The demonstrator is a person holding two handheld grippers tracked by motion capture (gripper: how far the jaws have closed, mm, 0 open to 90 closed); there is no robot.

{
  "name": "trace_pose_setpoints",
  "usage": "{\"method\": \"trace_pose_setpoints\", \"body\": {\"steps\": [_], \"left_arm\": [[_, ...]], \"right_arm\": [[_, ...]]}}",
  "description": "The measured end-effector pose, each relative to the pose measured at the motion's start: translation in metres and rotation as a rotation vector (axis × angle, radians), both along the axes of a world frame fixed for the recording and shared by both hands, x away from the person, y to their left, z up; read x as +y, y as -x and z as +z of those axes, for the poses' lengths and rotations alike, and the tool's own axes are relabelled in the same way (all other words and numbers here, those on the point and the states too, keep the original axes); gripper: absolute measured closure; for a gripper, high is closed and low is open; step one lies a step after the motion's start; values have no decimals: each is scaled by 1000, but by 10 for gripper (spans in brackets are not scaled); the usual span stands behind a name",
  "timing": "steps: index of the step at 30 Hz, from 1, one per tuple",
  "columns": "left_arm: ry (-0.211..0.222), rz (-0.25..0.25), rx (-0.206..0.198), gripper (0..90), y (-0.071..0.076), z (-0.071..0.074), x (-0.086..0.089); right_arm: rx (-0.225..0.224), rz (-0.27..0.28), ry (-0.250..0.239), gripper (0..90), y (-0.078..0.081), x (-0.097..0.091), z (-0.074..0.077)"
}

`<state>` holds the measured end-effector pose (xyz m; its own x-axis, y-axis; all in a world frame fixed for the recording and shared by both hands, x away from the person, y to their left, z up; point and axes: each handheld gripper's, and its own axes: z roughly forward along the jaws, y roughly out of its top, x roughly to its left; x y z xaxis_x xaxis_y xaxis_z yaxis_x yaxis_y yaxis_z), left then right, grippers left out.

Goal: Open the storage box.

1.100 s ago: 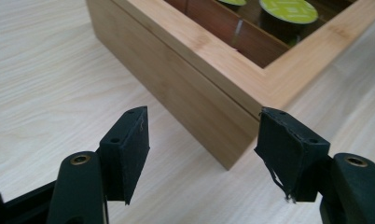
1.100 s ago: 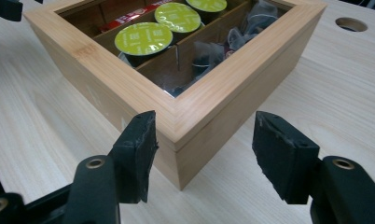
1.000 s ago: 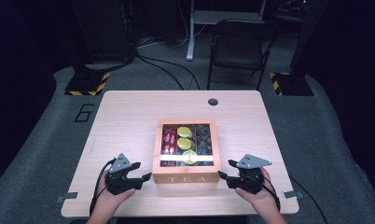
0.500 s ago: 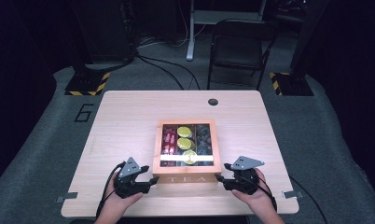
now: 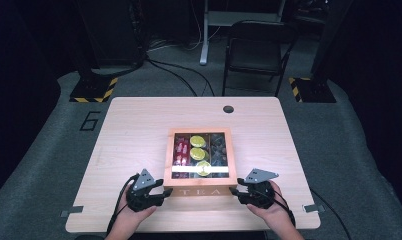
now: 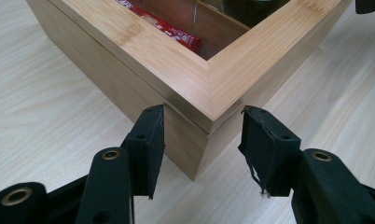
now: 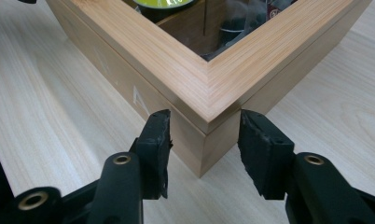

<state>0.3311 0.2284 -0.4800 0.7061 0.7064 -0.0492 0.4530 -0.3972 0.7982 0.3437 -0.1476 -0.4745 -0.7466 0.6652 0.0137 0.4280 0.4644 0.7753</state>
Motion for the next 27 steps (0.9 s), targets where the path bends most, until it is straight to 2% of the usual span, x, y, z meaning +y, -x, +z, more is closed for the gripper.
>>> {"method": "trace_pose_setpoints", "body": {"steps": [8, 12, 15, 17, 27], "left_arm": [[-9, -1, -6, 498, 0, 1, 0], [6, 0, -12, 501, 0, 2, 0], [-9, -5, -13, 500, 1, 3, 0], [-8, 6, -30, 499, 1, 3, -1], [-8, 4, -44, 496, 0, 5, -3]], "right_arm": [[4, -2, -8, 542, 0, -1, 1], [-1, -3, -16, 557, 1, -1, 3], [-5, -3, -16, 556, 1, -1, 3], [-11, -1, -13, 556, 0, -1, 3], [-15, -10, -23, 556, 0, 1, 5]]}}
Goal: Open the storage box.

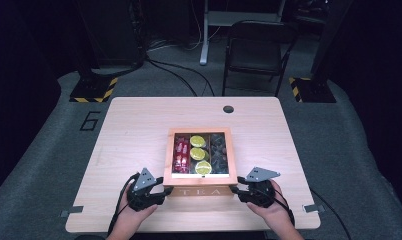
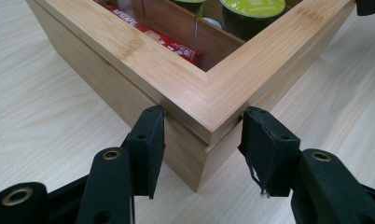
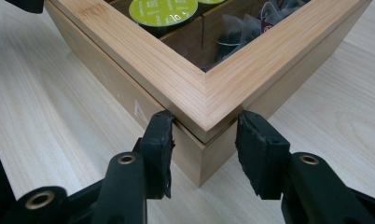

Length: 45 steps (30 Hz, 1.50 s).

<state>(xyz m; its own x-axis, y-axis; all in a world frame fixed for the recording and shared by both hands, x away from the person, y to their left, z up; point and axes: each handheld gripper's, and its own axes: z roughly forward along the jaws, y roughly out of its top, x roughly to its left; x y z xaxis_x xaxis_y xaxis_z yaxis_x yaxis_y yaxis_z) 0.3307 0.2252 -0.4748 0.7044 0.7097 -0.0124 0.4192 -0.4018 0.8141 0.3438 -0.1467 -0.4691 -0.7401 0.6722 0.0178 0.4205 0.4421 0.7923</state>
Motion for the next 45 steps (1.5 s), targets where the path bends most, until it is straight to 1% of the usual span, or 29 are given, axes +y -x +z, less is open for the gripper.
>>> {"method": "trace_pose_setpoints", "body": {"steps": [2, 4, 5, 6, 8, 9, 11, 14, 16, 18, 19, 21, 22, 24, 25, 26, 27, 28, 29, 32, 33, 34, 35, 36, 39, 41, 42, 44, 45], "left_arm": [[5, 4, -5, 495, 0, 0, -1], [17, 12, -7, 495, 0, 0, -1], [17, 6, -2, 494, 0, 1, -1], [27, 13, -8, 493, 0, 1, -1], [26, 14, -14, 490, -1, 1, -1], [40, 16, -12, 485, -1, 1, -2], [50, 19, -12, 484, -1, 1, -2], [51, 22, -19, 482, -2, 2, -2], [62, 21, -10, 482, -2, 3, -2], [70, 29, -14, 480, -2, 3, -3], [70, 36, -24, 479, -2, 4, -4], [71, 35, -15, 478, -3, 5, -4], [85, 46, -17, 478, -2, 5, -5], [89, 37, -8, 478, -3, 7, -3], [101, 46, -18, 478, -3, 7, -4], [105, 41, -11, 478, -3, 9, -3], [106, 51, -23, 478, -3, 10, -4], [107, 46, -13, 478, -3, 12, -3], [107, 56, -27, 478, -3, 13, -4], [105, 68, -27, 469, -4, 18, -4], [105, 65, -16, 468, -4, 20, -4], [109, 73, -10, 468, -5, 23, -3], [112, 83, -14, 466, -5, 25, -3], [116, 91, -13, 466, -5, 28, -2], [137, 109, -9, 454, -5, 35, 0], [140, 115, -12, 448, -7, 40, 1], [131, 114, -19, 444, -8, 42, 1], [137, 128, -32, 444, -9, 45, 0], [141, 130, -36, 444, -10, 47, 0]], "right_arm": [[-1, 2, 1, 555, 0, 0, 0], [-17, 1, 3, 553, 0, 0, 1], [-13, -7, -2, 551, 0, 1, 1], [-12, -5, 0, 549, 0, 1, 2], [-19, -1, -7, 545, 0, 1, 2], [-21, -6, -7, 540, 0, 1, 3], [-28, -3, -5, 538, -1, 2, 3], [-27, -17, -10, 526, -1, 3, 4], [-37, -14, -14, 525, -2, 3, 5], [-45, -13, -16, 521, -2, 3, 6], [-45, -17, -15, 521, -2, 3, 6], [-51, -22, -20, 520, -1, 3, 8], [-60, -20, -16, 519, -1, 3, 8], [-57, -16, -25, 519, -1, 1, 11], [-57, -26, -32, 519, -1, 1, 12], [-57, -26, -32, 519, -1, 1, 12], [-62, -20, -35, 518, -2, 1, 13], [-57, -27, -39, 514, -2, 2, 14], [-65, -29, -40, 511, -3, 2, 15], [-69, -39, -37, 506, -4, 3, 19], [-81, -45, -31, 497, -5, 4, 21], [-81, -45, -31, 497, -5, 4, 21], [-101, -54, -35, 487, -5, 4, 26], [-101, -54, -35, 487, -5, 4, 26], [-116, -51, -36, 486, -6, 3, 35], [-127, -47, -32, 485, -7, 3, 40], [-128, -45, -32, 485, -8, 3, 43], [-142, -40, -20, 478, -11, 4, 47], [-153, -41, -13, 472, -14, 5, 51]]}}
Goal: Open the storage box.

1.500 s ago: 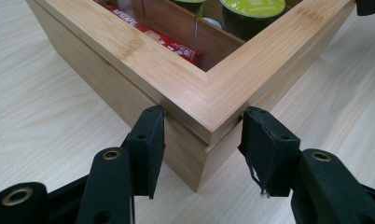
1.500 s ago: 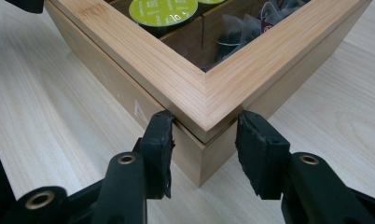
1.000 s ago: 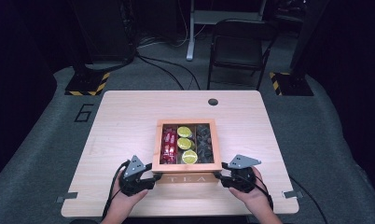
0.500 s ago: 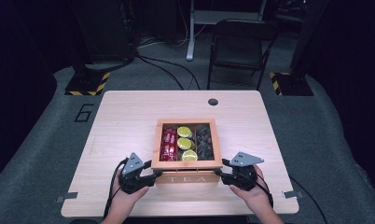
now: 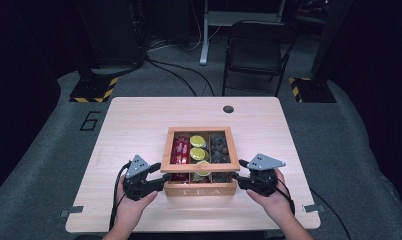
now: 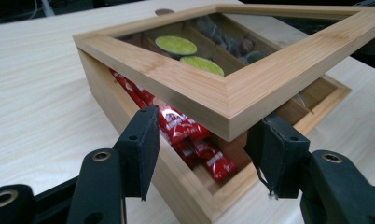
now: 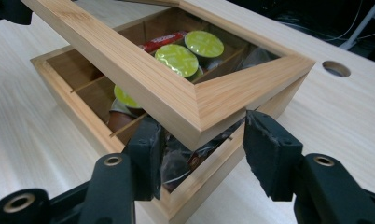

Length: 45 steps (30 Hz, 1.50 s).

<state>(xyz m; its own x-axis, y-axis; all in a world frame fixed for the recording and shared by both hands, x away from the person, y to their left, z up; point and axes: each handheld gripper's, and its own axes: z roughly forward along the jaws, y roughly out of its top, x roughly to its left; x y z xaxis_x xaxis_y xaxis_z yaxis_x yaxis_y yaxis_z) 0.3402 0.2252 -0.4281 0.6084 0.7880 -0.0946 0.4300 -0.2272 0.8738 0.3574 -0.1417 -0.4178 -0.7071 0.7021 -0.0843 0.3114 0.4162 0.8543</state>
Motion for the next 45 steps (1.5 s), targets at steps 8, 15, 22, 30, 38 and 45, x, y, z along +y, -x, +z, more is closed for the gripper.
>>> {"method": "trace_pose_setpoints", "body": {"steps": [8, 15, 22, 30, 38, 45], "left_arm": [[12, 18, -15, 445, -8, 17, -2], [3, 9, -24, 445, -16, 31, -1], [-19, 10, -69, 445, -27, 47, 1], [-16, 11, -103, 501, -40, 57, -2], [16, 21, -101, 528, -56, 67, 0], [30, 31, -103, 547, -67, 71, 0]], "right_arm": [[-4, -2, -33, 473, -8, -1, 14], [4, -5, -35, 476, -16, 0, 29], [-5, -6, -53, 482, -26, 0, 45], [-7, -15, -76, 481, -39, 1, 58], [-18, -42, -84, 475, -55, 0, 67], [2, -70, -75, 475, -73, 0, 64]]}}
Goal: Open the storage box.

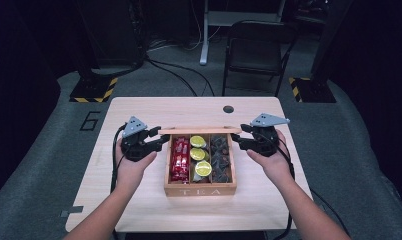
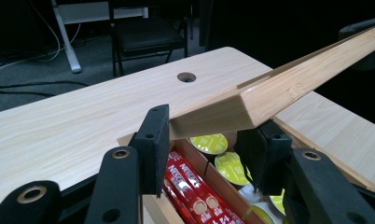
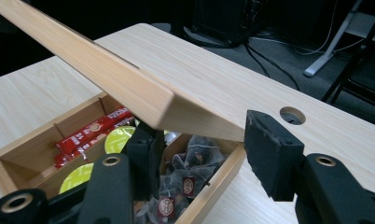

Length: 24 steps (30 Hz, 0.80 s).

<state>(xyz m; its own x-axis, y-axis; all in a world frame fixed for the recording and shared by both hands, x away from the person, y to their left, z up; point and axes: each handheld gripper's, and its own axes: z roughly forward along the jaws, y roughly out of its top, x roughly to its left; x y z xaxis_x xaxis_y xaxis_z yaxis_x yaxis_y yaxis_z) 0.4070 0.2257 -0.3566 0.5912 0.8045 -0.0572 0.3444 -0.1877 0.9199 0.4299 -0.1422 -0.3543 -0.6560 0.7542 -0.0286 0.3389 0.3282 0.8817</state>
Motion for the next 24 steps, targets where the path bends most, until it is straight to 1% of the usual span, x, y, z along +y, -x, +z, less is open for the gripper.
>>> {"method": "trace_pose_setpoints", "body": {"steps": [1, 3, 4, 7, 8, 9, 10, 13, 14, 15, 16, 17, 19, 20, 22, 23, 24], "left_arm": [[-3, 0, 1, 548, -1, 1, 0], [-12, 4, -3, 549, -3, 3, -1], [-12, 5, -5, 549, -5, 4, -1], [-8, 9, -6, 549, -9, 7, -2], [-7, 10, -7, 549, -11, 8, -2], [-4, 10, -6, 549, -12, 9, -2], [-10, 5, -4, 550, -14, 10, -1], [-8, 10, -8, 554, -18, 12, -2], [-16, 8, -8, 556, -20, 12, -1], [-11, 10, -9, 557, -21, 13, -1], [-6, 10, -6, 557, -22, 13, -1], [1, 11, 0, 557, -23, 13, -1], [10, 12, -2, 557, -26, 13, 0], [13, 11, 3, 558, -27, 14, 0], [20, 15, -1, 560, -28, 14, 0], [19, 14, 2, 561, -29, 14, 1], [20, 14, 3, 563, -30, 15, 1]], "right_arm": [[4, -2, 3, 475, -2, 0, -1], [-3, -2, 12, 475, -5, 1, -2], [-6, -11, 17, 476, -7, 2, -3], [-38, -15, 48, 485, -12, 3, -6], [-41, -22, 50, 493, -16, 3, -7], [-41, -22, 50, 493, -16, 3, -7], [-34, -32, 43, 496, -18, 4, -8], [-22, -37, 34, 502, -25, 4, -11], [-16, -42, 29, 502, -26, 4, -12], [-17, -40, 32, 503, -28, 4, -13], [-9, -52, 25, 503, -30, 5, -14], [-10, -51, 25, 503, -31, 5, -14], [-11, -45, 29, 503, -34, 6, -15], [-1, -56, 21, 503, -35, 7, -16], [-8, -50, 31, 503, -37, 8, -16], [-2, -56, 26, 503, -37, 9, -16], [-6, -55, 29, 503, -38, 9, -16]]}}
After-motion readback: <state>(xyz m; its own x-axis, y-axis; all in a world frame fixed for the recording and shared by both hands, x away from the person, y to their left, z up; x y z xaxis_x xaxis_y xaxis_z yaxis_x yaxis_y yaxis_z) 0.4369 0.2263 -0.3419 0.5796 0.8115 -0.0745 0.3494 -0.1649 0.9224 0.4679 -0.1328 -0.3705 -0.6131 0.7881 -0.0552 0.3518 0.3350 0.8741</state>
